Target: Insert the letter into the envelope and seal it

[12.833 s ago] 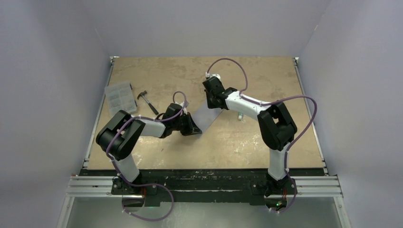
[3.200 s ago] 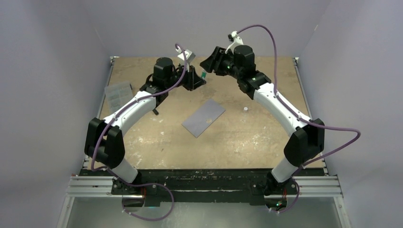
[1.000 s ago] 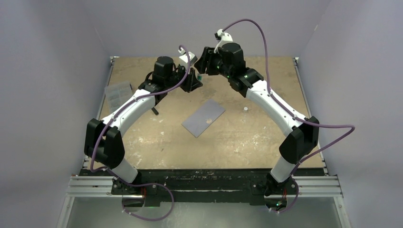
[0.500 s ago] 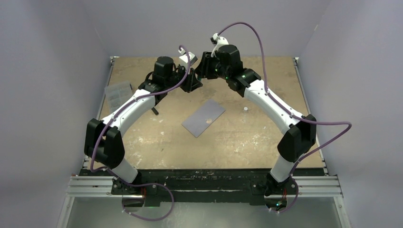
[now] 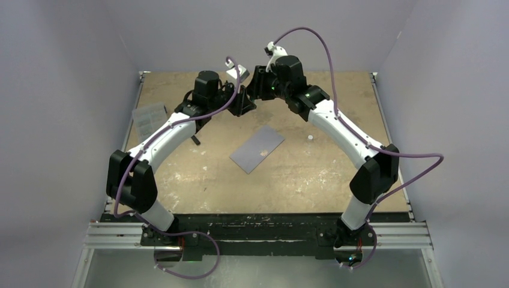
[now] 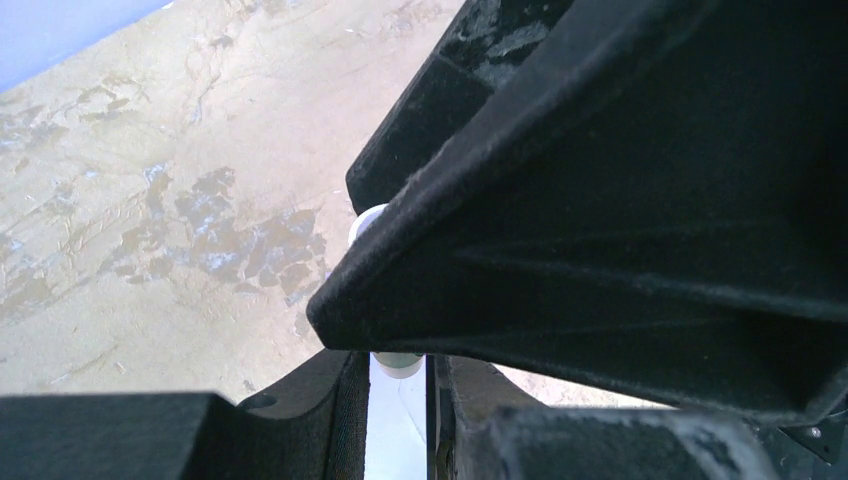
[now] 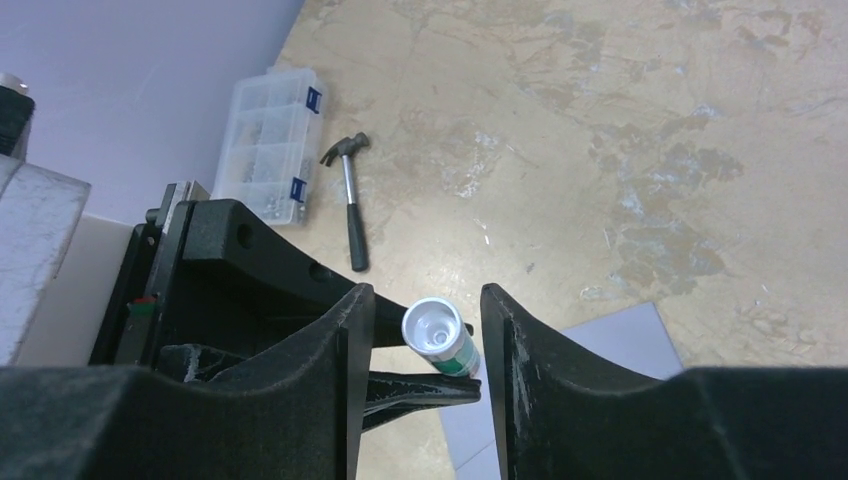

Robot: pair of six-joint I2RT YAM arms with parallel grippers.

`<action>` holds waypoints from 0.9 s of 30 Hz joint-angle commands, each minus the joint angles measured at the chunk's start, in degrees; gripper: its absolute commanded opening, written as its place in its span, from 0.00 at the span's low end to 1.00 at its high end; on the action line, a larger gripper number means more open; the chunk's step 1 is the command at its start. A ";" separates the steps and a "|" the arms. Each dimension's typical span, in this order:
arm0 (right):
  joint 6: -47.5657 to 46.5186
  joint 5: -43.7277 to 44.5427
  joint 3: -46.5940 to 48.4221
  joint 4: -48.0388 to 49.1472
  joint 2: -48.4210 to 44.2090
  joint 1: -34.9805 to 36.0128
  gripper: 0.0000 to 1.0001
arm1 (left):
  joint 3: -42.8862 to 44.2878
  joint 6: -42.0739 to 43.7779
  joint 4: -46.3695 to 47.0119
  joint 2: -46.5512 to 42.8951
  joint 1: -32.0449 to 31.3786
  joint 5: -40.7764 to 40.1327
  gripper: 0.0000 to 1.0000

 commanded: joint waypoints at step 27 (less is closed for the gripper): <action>-29.26 -60.56 -15.00 15.20 -18.99 -11.74 0.00 | 4.18 -5.80 10.73 -6.49 2.67 42.36 0.00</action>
